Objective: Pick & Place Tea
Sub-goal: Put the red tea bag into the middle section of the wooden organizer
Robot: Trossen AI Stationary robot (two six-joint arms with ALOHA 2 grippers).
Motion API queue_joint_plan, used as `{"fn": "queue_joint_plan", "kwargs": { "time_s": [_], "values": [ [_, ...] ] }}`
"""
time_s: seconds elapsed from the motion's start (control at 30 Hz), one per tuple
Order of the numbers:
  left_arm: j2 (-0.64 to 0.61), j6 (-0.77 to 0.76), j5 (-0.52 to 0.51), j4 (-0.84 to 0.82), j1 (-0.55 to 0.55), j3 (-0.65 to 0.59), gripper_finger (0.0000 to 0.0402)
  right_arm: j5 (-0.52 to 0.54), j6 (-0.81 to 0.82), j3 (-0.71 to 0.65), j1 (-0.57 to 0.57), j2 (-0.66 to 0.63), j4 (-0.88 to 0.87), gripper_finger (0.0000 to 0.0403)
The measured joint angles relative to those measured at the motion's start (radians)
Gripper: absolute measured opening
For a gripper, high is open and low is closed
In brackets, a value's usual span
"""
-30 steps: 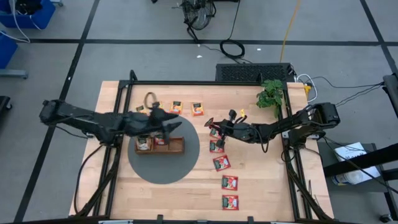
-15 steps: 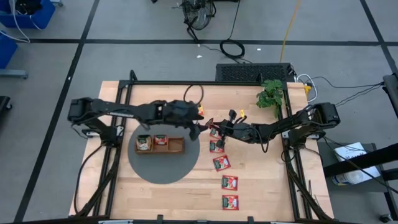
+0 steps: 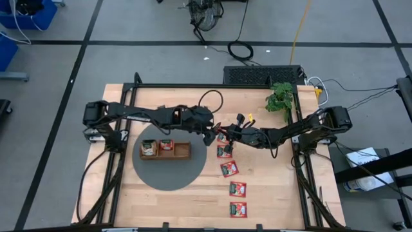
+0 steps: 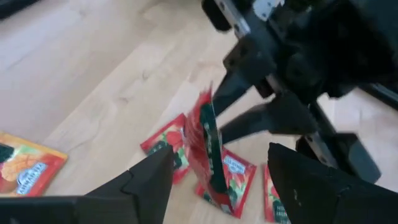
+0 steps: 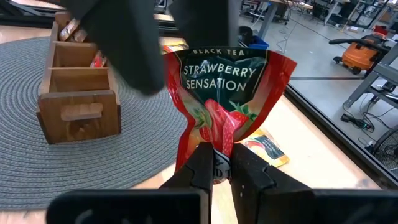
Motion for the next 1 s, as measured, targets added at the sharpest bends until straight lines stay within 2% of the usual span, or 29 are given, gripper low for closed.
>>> {"fn": "queue_joint_plan", "kwargs": {
  "time_s": [0.23,0.37,0.57,0.73,0.77,0.87,1.0],
  "values": [
    [-0.001,-0.002,-0.017,0.006,0.011,0.000,0.0241,0.000,-0.004,0.000,0.007,0.000,0.000,0.0019],
    [-0.001,-0.002,-0.021,0.015,0.016,0.000,0.0217,0.000,-0.004,0.000,0.007,0.000,0.000,0.0019],
    [-0.001,0.003,-0.014,0.012,0.016,0.000,0.0137,0.000,-0.004,0.000,0.007,0.000,0.000,0.0019],
    [-0.001,0.042,0.009,-0.007,0.016,0.000,0.0027,0.000,-0.003,0.000,0.006,0.000,-0.002,0.0019],
    [-0.001,0.054,0.018,-0.009,0.016,0.000,0.0014,0.000,-0.001,0.000,0.006,0.000,-0.003,0.0019],
    [-0.002,0.105,0.052,-0.031,0.017,0.000,0.0006,-0.003,0.005,0.000,0.007,0.000,-0.005,0.0033],
    [-0.042,0.140,0.042,-0.158,0.015,-0.001,0.0004,0.000,0.003,0.000,0.007,-0.001,0.004,0.0085]
  ]
}}
